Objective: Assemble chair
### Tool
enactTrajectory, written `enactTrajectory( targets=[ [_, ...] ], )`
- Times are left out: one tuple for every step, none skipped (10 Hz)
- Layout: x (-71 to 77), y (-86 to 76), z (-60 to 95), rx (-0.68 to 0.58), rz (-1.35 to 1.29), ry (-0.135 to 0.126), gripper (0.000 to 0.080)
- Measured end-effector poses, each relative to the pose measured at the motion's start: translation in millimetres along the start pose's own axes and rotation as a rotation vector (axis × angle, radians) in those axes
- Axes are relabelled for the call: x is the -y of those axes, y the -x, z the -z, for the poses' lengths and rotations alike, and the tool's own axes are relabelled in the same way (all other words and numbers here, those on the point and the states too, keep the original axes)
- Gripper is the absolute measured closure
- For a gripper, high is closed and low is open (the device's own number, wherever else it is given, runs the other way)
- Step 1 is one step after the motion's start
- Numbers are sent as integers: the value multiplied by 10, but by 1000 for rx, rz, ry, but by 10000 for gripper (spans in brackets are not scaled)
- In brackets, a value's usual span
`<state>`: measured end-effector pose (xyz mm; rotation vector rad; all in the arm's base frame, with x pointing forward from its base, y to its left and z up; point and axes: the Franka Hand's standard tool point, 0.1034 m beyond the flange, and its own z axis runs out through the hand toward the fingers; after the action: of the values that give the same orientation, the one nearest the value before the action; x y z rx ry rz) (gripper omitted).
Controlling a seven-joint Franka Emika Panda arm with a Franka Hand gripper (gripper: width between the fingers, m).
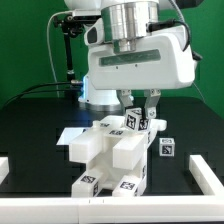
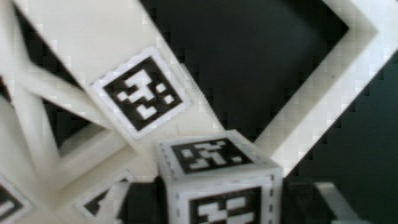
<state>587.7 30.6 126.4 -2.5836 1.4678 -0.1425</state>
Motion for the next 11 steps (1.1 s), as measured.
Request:
enactTrajectory(
  targets=[
    [-1, -6, 0, 7, -72, -9, 496],
    [2, 5, -4, 8, -74, -9, 422],
    [1, 4, -6, 8, -58, -8, 422],
    [1, 4, -6, 8, -34, -8, 233],
    [-2, 16, -11, 4, 62, 7, 233],
    [6, 41, -13, -4, 241, 35, 169],
    [10, 63, -18, -13, 437, 55, 154],
    [-16, 88, -34, -6, 584, 65, 154],
    [-49, 73, -45, 7, 752, 71, 151],
    [-48, 66, -42, 6, 774, 71, 151],
    [-49, 64, -42, 8, 836, 71, 151]
  ],
)
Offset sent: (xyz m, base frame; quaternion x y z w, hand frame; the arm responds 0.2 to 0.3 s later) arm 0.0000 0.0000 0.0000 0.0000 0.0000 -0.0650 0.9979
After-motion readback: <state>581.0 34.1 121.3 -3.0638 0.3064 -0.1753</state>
